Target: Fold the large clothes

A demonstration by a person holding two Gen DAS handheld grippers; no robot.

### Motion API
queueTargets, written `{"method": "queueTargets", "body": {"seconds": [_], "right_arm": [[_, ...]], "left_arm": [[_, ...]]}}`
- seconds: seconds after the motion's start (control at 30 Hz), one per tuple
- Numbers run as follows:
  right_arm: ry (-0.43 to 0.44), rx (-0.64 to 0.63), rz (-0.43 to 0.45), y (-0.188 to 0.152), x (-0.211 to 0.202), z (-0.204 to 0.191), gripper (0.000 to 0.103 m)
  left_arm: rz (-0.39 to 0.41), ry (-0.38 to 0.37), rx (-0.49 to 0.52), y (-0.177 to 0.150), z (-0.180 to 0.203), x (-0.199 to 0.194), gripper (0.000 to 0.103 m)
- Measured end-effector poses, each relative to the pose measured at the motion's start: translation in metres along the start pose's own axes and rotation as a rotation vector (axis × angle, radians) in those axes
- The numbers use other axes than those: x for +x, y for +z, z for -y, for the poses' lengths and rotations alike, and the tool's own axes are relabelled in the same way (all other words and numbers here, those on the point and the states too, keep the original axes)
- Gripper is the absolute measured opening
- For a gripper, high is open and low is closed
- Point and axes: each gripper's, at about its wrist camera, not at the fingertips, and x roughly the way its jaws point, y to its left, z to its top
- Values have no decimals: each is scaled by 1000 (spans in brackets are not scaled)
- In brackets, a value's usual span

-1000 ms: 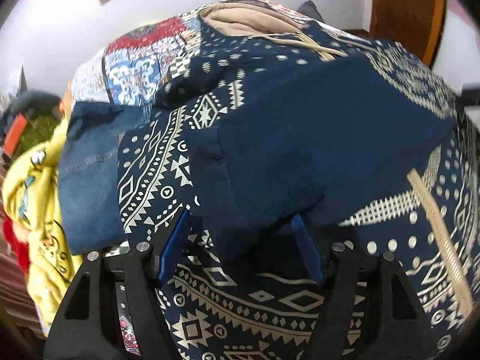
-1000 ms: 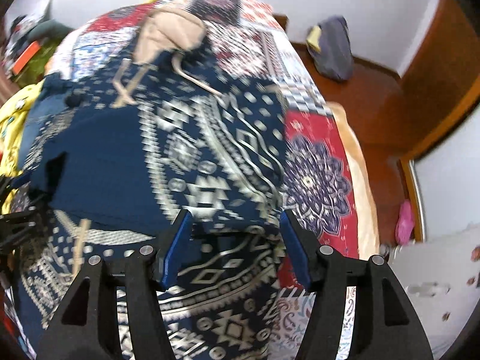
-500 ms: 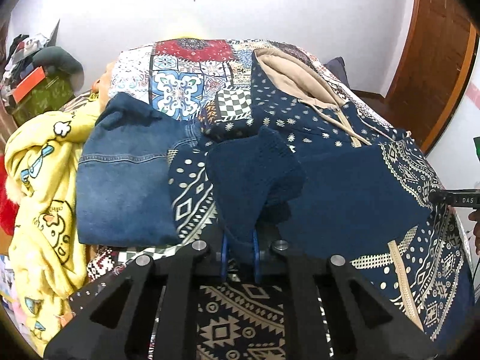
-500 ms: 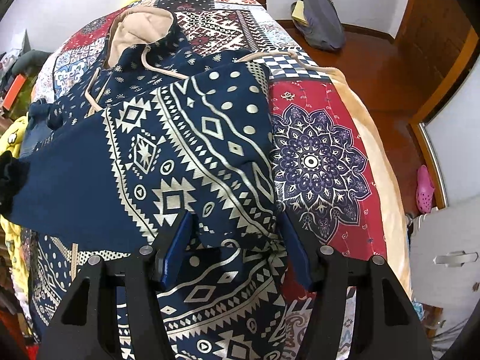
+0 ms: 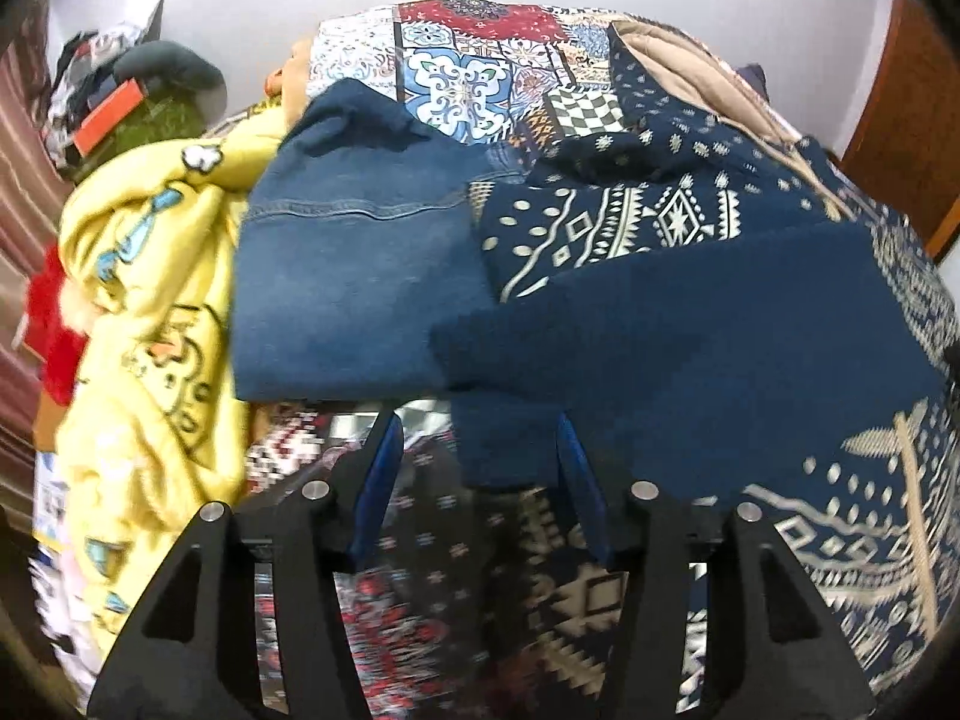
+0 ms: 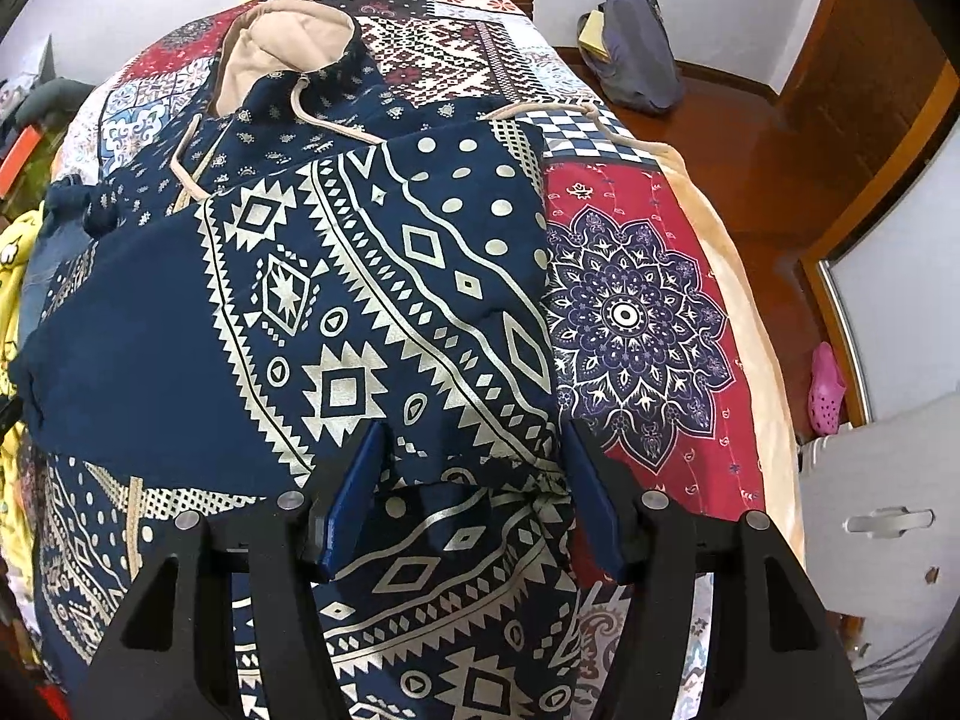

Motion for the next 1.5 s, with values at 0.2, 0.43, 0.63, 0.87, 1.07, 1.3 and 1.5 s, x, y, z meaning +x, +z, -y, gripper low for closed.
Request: {"method": "queueTargets", "body": {"seconds": [0.2, 0.43, 0.63, 0.87, 1.07, 1.3, 1.5], "right_arm": [[44, 3, 48, 14, -27, -5, 58], [85, -33, 206, 48, -80, -23, 58], [110, -67, 291, 84, -99, -42, 58], [119, -88, 287, 122, -67, -65, 60], [177, 4, 164, 156, -2, -71, 60], [206, 97, 46, 189, 66, -76, 60], [169, 100, 50, 202, 94, -87, 50]], "left_arm": [[72, -14, 99, 18, 7, -38, 60], [198, -119, 171, 71, 43, -80, 70], [253, -206, 144, 126, 72, -86, 83], [209, -202, 145, 178, 101, -38, 84], [95, -246, 92, 197, 117, 32, 84], [-4, -273, 10, 209, 120, 96, 84], [-62, -291, -30, 207, 117, 129, 77]]}}
